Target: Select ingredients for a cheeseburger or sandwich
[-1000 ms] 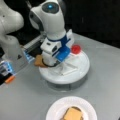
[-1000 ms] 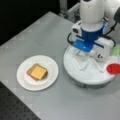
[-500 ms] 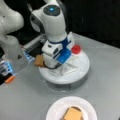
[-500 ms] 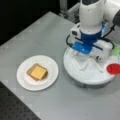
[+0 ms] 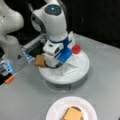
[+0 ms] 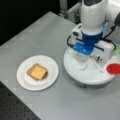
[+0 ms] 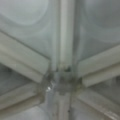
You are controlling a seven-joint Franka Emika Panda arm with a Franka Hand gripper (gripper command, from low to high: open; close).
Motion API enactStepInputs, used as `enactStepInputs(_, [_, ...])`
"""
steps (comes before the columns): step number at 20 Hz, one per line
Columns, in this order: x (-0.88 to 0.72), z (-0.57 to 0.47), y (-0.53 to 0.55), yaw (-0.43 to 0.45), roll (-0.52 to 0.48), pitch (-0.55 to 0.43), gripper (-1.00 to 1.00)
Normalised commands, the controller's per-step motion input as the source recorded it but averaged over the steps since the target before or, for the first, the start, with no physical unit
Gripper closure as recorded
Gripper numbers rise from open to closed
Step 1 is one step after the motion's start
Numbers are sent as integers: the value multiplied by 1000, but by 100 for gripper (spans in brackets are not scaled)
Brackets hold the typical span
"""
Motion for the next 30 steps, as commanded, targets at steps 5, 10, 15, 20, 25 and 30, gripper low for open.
enactStepInputs(5, [-66,-124,79,35,-161,-104,-100])
enactStepInputs(10, [-83,-126,63,55,-178,-128,-100])
enactStepInputs(15, [-88,-149,89,46,-164,-135,-100])
enactStepInputs(20, [-83,-132,123,52,-155,-131,-100])
enactStepInputs(25, [-93,-117,127,56,-169,-131,-100])
enactStepInputs(30, [-87,-107,99,77,-163,-127,-100])
